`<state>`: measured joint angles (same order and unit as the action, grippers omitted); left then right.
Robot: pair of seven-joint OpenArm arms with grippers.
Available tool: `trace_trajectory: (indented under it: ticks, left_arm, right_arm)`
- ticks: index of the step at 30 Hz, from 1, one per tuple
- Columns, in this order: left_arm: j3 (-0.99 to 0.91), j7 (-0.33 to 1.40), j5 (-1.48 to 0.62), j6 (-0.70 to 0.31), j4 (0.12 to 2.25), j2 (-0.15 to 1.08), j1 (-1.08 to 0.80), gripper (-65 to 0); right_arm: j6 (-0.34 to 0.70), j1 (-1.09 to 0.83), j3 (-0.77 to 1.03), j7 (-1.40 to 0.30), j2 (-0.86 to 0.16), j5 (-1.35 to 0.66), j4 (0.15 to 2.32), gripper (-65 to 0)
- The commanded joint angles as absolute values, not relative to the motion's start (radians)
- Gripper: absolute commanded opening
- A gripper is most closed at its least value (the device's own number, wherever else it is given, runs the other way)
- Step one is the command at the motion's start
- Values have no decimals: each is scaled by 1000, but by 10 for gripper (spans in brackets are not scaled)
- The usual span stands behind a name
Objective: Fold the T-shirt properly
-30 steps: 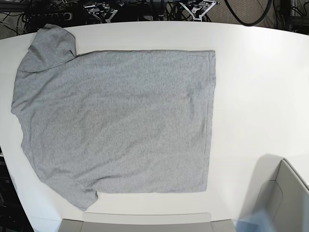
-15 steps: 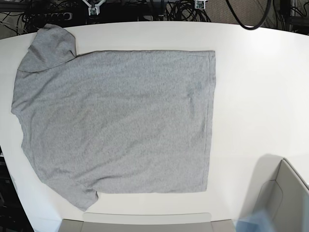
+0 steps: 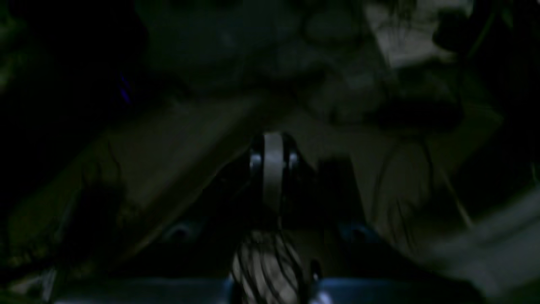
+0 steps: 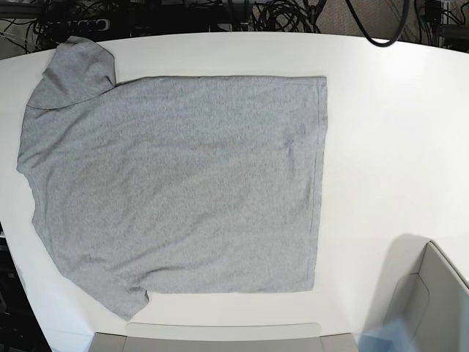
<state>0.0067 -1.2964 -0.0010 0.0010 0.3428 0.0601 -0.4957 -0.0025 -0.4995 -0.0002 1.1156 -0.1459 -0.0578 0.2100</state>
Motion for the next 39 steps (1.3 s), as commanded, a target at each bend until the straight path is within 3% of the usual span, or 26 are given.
trace_trajectory:
  ticks: [1,8,14,19,25,34,39]
  left_arm:
    - [7,-1342,-1,2,409,61,-564,-646]
    - [1,-1340,-1,5,908,62,-786,-614]
    - [1,-1307,-1,5,1061,58,-839,-583]
    - [5,-1250,-1,5,1153,56,-846,-582]
    - [8,-1168,-1,5,1230,56,-860,-582]
    - [10,-1158,-1,4,1234,56,-860,-582]
    - [10,-1156,-1,4,1230,56,-860,-582]
  right_arm:
    - [1,-559,2,1155,-148,-68,275,-647]
    - [1,-908,-7,1150,-186,-225,917,-644]
    - [1,-1118,-4,1027,-289,-435,1334,-562]
    - [1,-1245,-8,984,-452,-673,1547,-494]
    - [1,-1309,-8,975,-647,-929,1624,-398]
    - [1,-1300,-8,975,-885,-1264,1583,-396]
    - [1,-1214,-7,872,-929,-1380,1529,-396]
